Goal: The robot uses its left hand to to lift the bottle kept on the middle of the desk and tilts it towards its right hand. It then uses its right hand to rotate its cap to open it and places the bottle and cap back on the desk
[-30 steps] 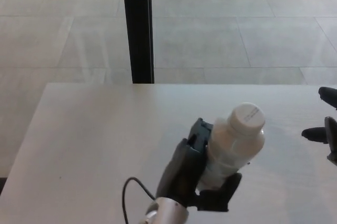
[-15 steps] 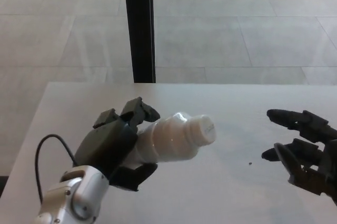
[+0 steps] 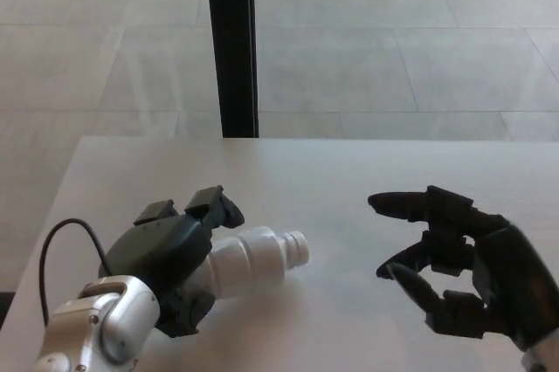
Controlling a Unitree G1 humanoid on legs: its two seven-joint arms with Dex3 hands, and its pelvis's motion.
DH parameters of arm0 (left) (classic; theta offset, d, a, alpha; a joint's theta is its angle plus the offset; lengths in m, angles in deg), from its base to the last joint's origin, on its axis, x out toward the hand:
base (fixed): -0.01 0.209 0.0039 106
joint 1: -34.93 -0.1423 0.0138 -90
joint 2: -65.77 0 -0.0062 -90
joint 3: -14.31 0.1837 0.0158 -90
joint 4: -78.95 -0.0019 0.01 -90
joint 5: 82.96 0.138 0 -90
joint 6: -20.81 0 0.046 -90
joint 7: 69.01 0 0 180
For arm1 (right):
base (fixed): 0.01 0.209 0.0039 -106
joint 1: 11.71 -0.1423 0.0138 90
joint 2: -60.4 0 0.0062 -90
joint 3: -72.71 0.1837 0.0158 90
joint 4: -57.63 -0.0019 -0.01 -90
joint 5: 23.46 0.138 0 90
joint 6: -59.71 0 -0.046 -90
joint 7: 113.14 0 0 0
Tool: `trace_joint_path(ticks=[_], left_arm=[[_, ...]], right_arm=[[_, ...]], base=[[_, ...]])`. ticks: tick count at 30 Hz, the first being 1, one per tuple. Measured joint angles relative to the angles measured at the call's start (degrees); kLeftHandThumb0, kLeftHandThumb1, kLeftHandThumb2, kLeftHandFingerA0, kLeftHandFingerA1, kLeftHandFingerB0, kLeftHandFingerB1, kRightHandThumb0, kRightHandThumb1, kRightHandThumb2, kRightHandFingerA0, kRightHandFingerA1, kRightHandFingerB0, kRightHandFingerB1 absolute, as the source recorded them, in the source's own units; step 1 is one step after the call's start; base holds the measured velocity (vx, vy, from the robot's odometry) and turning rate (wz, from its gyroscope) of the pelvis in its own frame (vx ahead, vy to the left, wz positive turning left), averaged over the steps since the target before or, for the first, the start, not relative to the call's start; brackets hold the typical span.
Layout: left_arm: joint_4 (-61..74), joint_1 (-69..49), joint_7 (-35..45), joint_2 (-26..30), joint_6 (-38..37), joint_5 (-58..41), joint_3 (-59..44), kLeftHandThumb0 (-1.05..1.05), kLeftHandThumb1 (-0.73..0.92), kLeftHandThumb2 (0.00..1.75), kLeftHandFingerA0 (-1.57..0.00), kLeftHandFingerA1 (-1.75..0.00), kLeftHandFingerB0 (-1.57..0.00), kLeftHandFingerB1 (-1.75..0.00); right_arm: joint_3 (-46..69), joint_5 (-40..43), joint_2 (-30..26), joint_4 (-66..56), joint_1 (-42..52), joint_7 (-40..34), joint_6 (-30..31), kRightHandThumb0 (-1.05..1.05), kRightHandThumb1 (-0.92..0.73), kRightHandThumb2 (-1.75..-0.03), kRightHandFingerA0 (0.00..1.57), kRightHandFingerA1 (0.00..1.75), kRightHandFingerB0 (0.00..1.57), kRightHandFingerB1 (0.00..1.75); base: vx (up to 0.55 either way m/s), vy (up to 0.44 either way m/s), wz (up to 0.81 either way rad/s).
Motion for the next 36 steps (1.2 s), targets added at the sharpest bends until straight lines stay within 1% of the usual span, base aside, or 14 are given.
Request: trace_joint_path(ticks=[4,5,10,13,16,17,18,19,21,22,26,31,34,36], left_arm=[[-0.23,0.3,0.16,-3.86,0.61,0.22,-0.99,0.14,0.63,1.1,-0.87,-1.75,-0.8,-1.45],[-0.39,0.33,0.15,-4.81,0.67,0.23,-1.38,0.11,0.6,1.04,-0.87,-1.75,-0.79,-1.47],[-1.24,0.42,-0.05,-8.58,0.88,0.67,-2.4,0.14,0.56,1.25,-0.9,-1.75,-0.8,-1.46],[-1.52,0.33,-0.35,-10.12,0.87,0.89,-2.68,0.16,0.55,1.19,-0.86,-1.68,-0.8,-1.36],[-1.71,0.05,-0.72,-10.9,0.72,1.19,-2.82,0.17,0.52,1.15,-0.88,-1.75,-0.81,-1.46],[-1.86,-0.07,-0.85,-10.91,0.49,1.33,-2.82,0.16,0.54,1.12,-0.88,-1.68,-0.8,-1.26],[-1.98,-0.18,-0.94,-10.89,0.37,1.5,-2.82,0.16,0.55,1.1,-0.88,-1.66,-0.82,-1.27],[-2.04,-0.3,-1.04,-10.86,0.22,1.75,-2.8,0.13,0.55,1.08,-1.03,-1.51,-0.87,-1.16],[-2.12,-0.44,-1.17,-10.82,0.17,2.14,-2.69,0.16,0.53,1.1,-0.92,-1.62,-0.84,-1.26],[-2.16,-0.64,-1.29,-10.78,0.08,2.38,-2.58,0.16,0.55,1.18,-0.91,-1.74,-0.83,-1.44],[-2.24,-2.36,-2.55,-11.95,-0.13,3.15,-2.63,0.12,0.57,1.06,-0.93,-1.75,-0.82,-1.48],[-2.3,-3.38,-4.72,-14.64,1.33,5.45,-2.35,-0.17,0.69,0.63,-0.84,-1.54,-0.6,-1.02],[-2.3,-3.44,-4.81,-15.9,3.33,6.72,-1.54,-0.21,0.6,0.72,-0.83,-1.56,-0.56,-0.97],[-2.35,-3.51,-4.79,-16.65,4.83,7.55,-1.01,-0.29,0.66,0.64,-0.89,-1.39,-0.55,-0.85]], right_arm=[[-2.54,-1.72,0.53,1.41,0.75,-0.24,0.28,-0.57,-0.51,-0.61,0.84,0.88,0.52,0.4],[-3.17,-2.14,0.66,1.84,0.93,-0.26,0.33,-0.58,-0.6,-0.59,0.81,0.95,0.52,0.37],[-5.18,-4.53,0.72,4.53,2.01,-0.69,0.49,-0.56,-0.58,-0.59,0.8,0.99,0.51,0.39],[-5.21,-5.41,1.14,6.1,2.82,-1.22,0.47,-0.56,-0.58,-0.59,0.81,0.96,0.52,0.39],[-4.41,-5.76,2.03,6.32,3.12,-1.78,0.47,-0.58,-0.61,-0.58,0.79,0.97,0.53,0.4],[-3.99,-5.82,2.12,6.39,3.11,-1.97,0.44,-0.58,-0.61,-0.59,0.79,0.96,0.53,0.4],[-3.62,-5.93,2.19,6.46,3.11,-2.19,0.43,-0.59,-0.61,-0.59,0.78,0.97,0.52,0.41],[-3.24,-6.02,2.29,6.59,3.11,-2.42,0.34,-0.59,-0.63,-0.59,0.77,0.97,0.52,0.41],[-2.81,-6.21,2.33,6.81,3.07,-2.68,0.04,-0.6,-0.63,-0.59,0.76,0.98,0.52,0.41],[-2.49,-6.33,2.32,6.93,3.03,-2.83,-0.2,-0.59,-0.59,-0.61,0.76,1.01,0.53,0.41],[-0.6,-6.36,2.3,6.94,3.04,-3.35,-1.27,-0.58,-0.58,-0.61,0.77,1.02,0.55,0.4],[1.2,-6.41,2.03,6.8,3.03,-3.49,-2.1,-0.59,-0.59,-0.61,0.77,0.99,0.59,0.41],[1.55,-6.46,2.02,6.79,3.04,-3.54,-2.13,-0.59,-0.6,-0.61,0.76,0.99,0.62,0.42],[1.75,-6.49,2.02,6.77,3.04,-3.56,-2.13,-0.58,-0.61,-0.59,0.79,1.01,0.63,0.43]], base=[[0.0,0.0,0.0],[0.0,0.0,0.0],[0.0,0.0,0.0],[0.0,0.0,0.0],[0.0,0.0,0.0],[0.0,0.0,0.0],[0.0,0.0,0.0],[0.0,0.0,0.0],[0.0,0.0,0.0],[0.0,0.0,0.0],[0.0,0.0,0.0],[0.0,0.0,0.0],[0.0,0.0,0.0],[0.0,0.0,0.0]])
